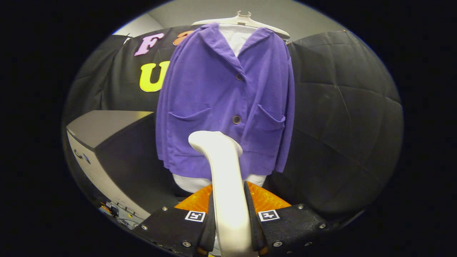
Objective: Iron the clothes twice with a garment steamer, once on the left side and once on the right side.
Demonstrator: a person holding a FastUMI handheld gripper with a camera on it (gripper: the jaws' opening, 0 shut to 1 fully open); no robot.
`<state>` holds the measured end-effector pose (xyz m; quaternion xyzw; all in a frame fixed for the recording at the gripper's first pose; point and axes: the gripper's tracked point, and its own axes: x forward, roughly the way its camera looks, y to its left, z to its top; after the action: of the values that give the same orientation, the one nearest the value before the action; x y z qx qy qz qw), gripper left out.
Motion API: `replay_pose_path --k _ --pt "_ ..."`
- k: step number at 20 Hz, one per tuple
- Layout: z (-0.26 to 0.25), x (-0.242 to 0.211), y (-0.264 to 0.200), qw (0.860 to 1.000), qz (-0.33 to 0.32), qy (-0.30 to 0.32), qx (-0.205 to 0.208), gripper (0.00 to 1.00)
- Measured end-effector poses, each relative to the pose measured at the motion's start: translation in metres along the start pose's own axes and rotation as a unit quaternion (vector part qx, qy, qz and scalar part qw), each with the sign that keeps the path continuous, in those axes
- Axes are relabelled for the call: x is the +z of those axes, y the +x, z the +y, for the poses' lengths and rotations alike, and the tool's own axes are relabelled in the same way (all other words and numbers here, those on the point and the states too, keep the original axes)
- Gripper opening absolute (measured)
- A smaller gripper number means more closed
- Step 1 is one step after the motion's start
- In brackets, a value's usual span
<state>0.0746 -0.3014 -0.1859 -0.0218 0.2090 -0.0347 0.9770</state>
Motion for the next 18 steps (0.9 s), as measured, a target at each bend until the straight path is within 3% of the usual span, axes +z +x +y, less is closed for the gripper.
replay_pose_path --k 6,11,18 --pt "0.043 0.073 -0.081 0.995 -0.076 0.037 0.054 0.39" --pt "0.079 0.120 -0.124 0.987 -0.123 0.070 0.076 0.39" --pt "0.150 0.152 -0.155 0.985 -0.153 0.053 0.062 0.39"
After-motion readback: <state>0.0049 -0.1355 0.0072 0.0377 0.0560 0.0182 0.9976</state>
